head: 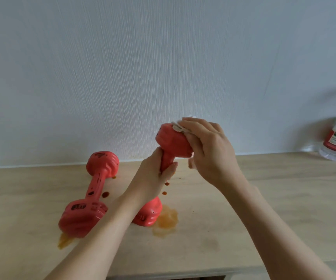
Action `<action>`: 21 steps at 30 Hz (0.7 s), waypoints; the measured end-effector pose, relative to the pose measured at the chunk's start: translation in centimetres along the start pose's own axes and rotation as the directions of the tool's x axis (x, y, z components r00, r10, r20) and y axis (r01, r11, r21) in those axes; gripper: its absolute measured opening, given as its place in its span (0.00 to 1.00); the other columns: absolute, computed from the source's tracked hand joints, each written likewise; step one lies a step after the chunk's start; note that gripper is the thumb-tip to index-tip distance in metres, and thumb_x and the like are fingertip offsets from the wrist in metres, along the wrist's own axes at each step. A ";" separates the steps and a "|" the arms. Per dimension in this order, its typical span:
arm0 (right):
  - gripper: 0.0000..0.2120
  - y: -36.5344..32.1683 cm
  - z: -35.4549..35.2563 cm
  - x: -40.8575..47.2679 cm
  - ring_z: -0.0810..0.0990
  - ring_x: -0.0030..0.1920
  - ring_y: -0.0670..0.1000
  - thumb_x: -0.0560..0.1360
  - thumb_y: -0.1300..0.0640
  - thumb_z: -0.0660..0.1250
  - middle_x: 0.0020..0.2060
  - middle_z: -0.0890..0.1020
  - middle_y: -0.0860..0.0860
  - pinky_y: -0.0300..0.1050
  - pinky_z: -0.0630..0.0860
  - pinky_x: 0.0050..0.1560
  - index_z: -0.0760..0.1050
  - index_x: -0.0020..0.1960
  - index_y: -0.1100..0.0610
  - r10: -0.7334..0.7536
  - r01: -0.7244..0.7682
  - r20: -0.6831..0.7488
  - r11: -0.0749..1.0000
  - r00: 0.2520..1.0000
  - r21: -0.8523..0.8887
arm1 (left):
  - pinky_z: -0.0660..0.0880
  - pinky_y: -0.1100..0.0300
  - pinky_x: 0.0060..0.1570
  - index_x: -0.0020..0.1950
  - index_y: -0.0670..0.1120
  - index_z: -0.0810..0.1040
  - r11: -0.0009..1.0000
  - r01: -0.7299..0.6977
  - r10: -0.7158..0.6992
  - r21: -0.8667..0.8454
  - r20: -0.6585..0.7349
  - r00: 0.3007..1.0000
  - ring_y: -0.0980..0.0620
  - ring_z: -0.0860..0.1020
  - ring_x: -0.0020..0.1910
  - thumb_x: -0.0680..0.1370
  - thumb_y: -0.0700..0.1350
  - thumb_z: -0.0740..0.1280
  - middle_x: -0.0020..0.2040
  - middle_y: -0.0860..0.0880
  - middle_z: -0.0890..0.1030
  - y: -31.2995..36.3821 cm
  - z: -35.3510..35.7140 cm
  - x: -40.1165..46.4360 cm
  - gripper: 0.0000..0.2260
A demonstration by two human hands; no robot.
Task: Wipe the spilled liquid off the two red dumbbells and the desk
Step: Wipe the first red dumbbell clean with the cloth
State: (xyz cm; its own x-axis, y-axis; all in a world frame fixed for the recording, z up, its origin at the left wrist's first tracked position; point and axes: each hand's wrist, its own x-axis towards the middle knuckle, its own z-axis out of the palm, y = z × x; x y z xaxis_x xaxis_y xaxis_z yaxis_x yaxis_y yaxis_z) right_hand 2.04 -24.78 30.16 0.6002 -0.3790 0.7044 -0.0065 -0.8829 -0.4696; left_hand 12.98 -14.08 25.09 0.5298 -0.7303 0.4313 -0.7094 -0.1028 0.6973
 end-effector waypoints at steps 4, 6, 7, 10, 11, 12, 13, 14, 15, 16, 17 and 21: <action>0.15 0.4 -1.0 1.1 0.75 0.53 0.47 0.81 0.56 0.55 0.55 0.74 0.35 0.48 0.70 0.49 0.78 0.58 0.45 0.088 -0.134 0.202 0.964 0.975 0.228 | 0.72 0.54 0.38 0.47 0.45 0.68 0.993 -0.044 0.031 0.112 0.110 0.993 0.46 0.77 0.37 0.77 0.47 0.64 0.38 0.46 0.78 0.3 0.6 -0.2 0.07; 0.15 0.5 -1.2 0.9 0.75 0.51 0.45 0.81 0.57 0.55 0.57 0.75 0.38 0.47 0.70 0.51 0.78 0.60 0.47 0.070 -0.134 0.216 0.945 0.974 0.297 | 0.71 0.55 0.37 0.45 0.49 0.67 0.994 -0.037 0.026 0.098 0.114 0.993 0.45 0.77 0.37 0.77 0.47 0.64 0.37 0.46 0.77 0.2 0.7 -0.1 0.06; 0.15 0.7 -1.2 0.7 0.75 0.53 0.45 0.80 0.56 0.56 0.59 0.75 0.40 0.48 0.71 0.55 0.78 0.60 0.47 0.062 -0.117 0.189 0.947 0.980 0.299 | 0.70 0.56 0.36 0.43 0.52 0.66 0.994 -0.039 0.028 0.097 0.114 0.993 0.45 0.77 0.36 0.77 0.47 0.64 0.36 0.47 0.76 0.2 0.7 0.0 0.07; 0.16 1.2 -1.3 -0.1 0.78 0.56 0.49 0.77 0.53 0.56 0.58 0.78 0.42 0.54 0.75 0.56 0.79 0.57 0.49 0.065 -0.087 0.090 0.958 0.994 0.273 | 0.69 0.60 0.34 0.41 0.54 0.64 0.991 -0.042 0.030 0.124 0.097 0.995 0.48 0.76 0.35 0.77 0.46 0.65 0.34 0.51 0.74 0.0 0.7 0.4 0.10; 0.15 1.4 -1.4 -0.3 0.79 0.54 0.50 0.76 0.53 0.57 0.57 0.79 0.42 0.55 0.75 0.54 0.79 0.57 0.50 0.064 -0.082 0.073 0.961 0.995 0.264 | 0.69 0.62 0.33 0.42 0.53 0.65 0.992 -0.030 0.019 0.120 0.092 0.996 0.50 0.77 0.34 0.77 0.45 0.65 0.35 0.51 0.75 -0.1 0.6 0.5 0.09; 0.15 1.5 -1.4 -0.4 0.79 0.54 0.50 0.76 0.54 0.58 0.56 0.80 0.42 0.54 0.75 0.54 0.80 0.56 0.50 0.057 -0.070 0.059 0.966 0.997 0.247 | 0.69 0.64 0.32 0.43 0.51 0.67 0.993 -0.014 0.003 0.113 0.090 0.996 0.52 0.77 0.34 0.77 0.45 0.65 0.36 0.50 0.77 -0.2 0.5 0.6 0.07; 0.14 1.5 -1.4 -0.5 0.79 0.54 0.50 0.76 0.54 0.59 0.55 0.80 0.42 0.53 0.75 0.54 0.80 0.56 0.50 0.046 -0.055 0.048 0.972 0.998 0.229 | 0.70 0.65 0.32 0.45 0.48 0.68 0.994 -0.002 -0.008 0.108 0.091 0.996 0.53 0.78 0.34 0.77 0.44 0.65 0.36 0.49 0.78 -0.2 0.4 0.7 0.06; 0.13 1.5 -1.4 -0.4 0.78 0.55 0.49 0.76 0.54 0.60 0.54 0.80 0.41 0.52 0.75 0.54 0.80 0.56 0.50 0.041 -0.050 0.046 0.974 0.998 0.222 | 0.71 0.64 0.32 0.46 0.46 0.69 0.994 -0.004 -0.007 0.110 0.096 0.995 0.52 0.79 0.34 0.77 0.44 0.65 0.37 0.48 0.78 -0.2 0.4 0.7 0.05; 0.12 1.4 -1.3 -0.2 0.78 0.54 0.47 0.77 0.55 0.60 0.53 0.79 0.39 0.51 0.75 0.54 0.80 0.55 0.49 0.046 -0.058 0.056 0.972 0.997 0.227 | 0.71 0.62 0.34 0.47 0.44 0.69 0.993 -0.016 0.003 0.118 0.108 0.994 0.51 0.79 0.35 0.77 0.45 0.65 0.37 0.48 0.78 -0.2 0.3 0.6 0.06; 0.11 1.4 -1.3 0.1 0.79 0.52 0.44 0.78 0.56 0.60 0.51 0.78 0.36 0.49 0.76 0.52 0.79 0.55 0.49 0.056 -0.074 0.083 0.967 0.995 0.243 | 0.72 0.59 0.35 0.47 0.44 0.69 0.991 -0.029 0.013 0.128 0.125 0.992 0.49 0.79 0.36 0.77 0.45 0.64 0.37 0.47 0.78 -0.1 0.4 0.5 0.07; 0.11 1.3 -1.3 0.4 0.79 0.48 0.40 0.79 0.57 0.59 0.49 0.78 0.35 0.44 0.77 0.49 0.79 0.54 0.48 0.069 -0.101 0.125 0.959 0.990 0.266 | 0.73 0.56 0.36 0.48 0.44 0.69 0.989 -0.046 0.025 0.141 0.144 0.989 0.48 0.78 0.36 0.78 0.46 0.64 0.37 0.47 0.78 -0.1 0.5 0.3 0.07; 0.13 2.0 -1.5 1.6 0.78 0.52 0.37 0.81 0.58 0.56 0.50 0.82 0.40 0.37 0.72 0.56 0.79 0.53 0.48 0.162 -0.271 0.311 0.896 0.937 0.352 | 0.73 0.51 0.38 0.51 0.44 0.69 0.984 -0.070 0.039 0.165 0.182 0.982 0.50 0.76 0.36 0.77 0.48 0.64 0.37 0.49 0.76 0.2 0.9 0.1 0.09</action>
State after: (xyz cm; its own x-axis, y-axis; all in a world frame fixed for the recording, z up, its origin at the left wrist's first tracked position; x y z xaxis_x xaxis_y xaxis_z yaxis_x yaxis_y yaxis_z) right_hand 1.76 -27.57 31.15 0.8097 -0.4115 0.4185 0.1131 -0.5903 -0.7992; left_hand 12.46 -14.76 24.81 0.4080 -0.8446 0.3468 -0.8115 -0.1614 0.5616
